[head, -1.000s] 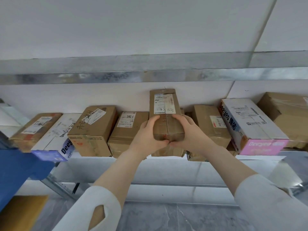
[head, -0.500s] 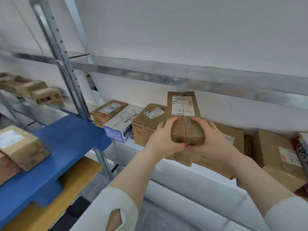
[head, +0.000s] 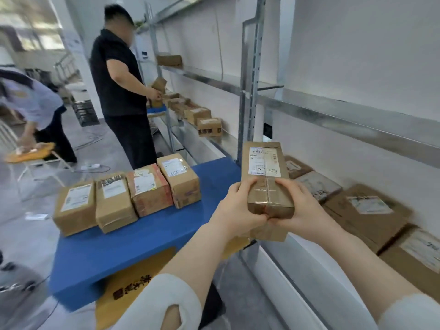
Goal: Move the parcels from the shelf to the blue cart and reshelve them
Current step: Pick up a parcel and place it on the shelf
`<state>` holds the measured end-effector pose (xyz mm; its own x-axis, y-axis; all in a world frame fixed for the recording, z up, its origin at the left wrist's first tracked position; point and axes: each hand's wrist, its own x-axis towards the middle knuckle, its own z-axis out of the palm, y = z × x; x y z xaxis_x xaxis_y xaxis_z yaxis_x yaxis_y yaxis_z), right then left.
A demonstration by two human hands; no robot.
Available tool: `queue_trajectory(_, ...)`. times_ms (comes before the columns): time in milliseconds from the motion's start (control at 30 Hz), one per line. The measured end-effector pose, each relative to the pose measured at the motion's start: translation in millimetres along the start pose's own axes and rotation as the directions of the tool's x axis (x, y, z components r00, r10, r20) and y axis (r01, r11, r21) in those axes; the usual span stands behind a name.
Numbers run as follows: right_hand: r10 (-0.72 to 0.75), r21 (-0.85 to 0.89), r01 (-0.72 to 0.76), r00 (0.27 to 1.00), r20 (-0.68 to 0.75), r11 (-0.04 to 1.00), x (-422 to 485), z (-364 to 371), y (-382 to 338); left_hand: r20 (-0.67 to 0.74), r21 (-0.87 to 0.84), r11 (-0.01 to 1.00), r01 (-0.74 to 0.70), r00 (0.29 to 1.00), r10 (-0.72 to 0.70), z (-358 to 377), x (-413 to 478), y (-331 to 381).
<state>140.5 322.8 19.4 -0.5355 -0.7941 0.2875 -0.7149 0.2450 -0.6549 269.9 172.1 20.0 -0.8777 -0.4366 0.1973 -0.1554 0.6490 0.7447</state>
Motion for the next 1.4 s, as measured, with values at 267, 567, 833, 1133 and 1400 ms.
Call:
queue_trajectory(267,-0.108,0.017,0.106,0.982,0.158,0.994,108.9,63.4,-0.5,-0.131,0.02,0.994,0.105,0.986,-0.102,-39.9,44.1,-79.1)
queue_trajectory(567,-0.175,0.002,0.184,0.935,0.308,0.983,205.6,85.2,59.5,-0.249,-0.053,0.968,0.246,0.935,-0.252,-12.8,112.8,-120.5)
queue_trajectory(833,-0.24,0.091,0.223,0.865,0.44,0.971,279.6,113.7,117.7,-0.33,-0.083,0.903,0.421,0.844,-0.424,12.1,170.4,-149.2)
queue_trajectory(1133,-0.274,0.152,0.229,0.808,0.521,0.962,327.5,159.6,145.9,-0.361,-0.069,0.841,0.537,0.772,-0.523,20.0,197.0,-185.8)
queue_trajectory(1400,-0.284,0.173,0.226,0.798,0.532,0.959,332.0,194.3,157.2,-0.431,0.06,0.739,0.671,0.685,-0.588,30.9,199.6,-197.5)
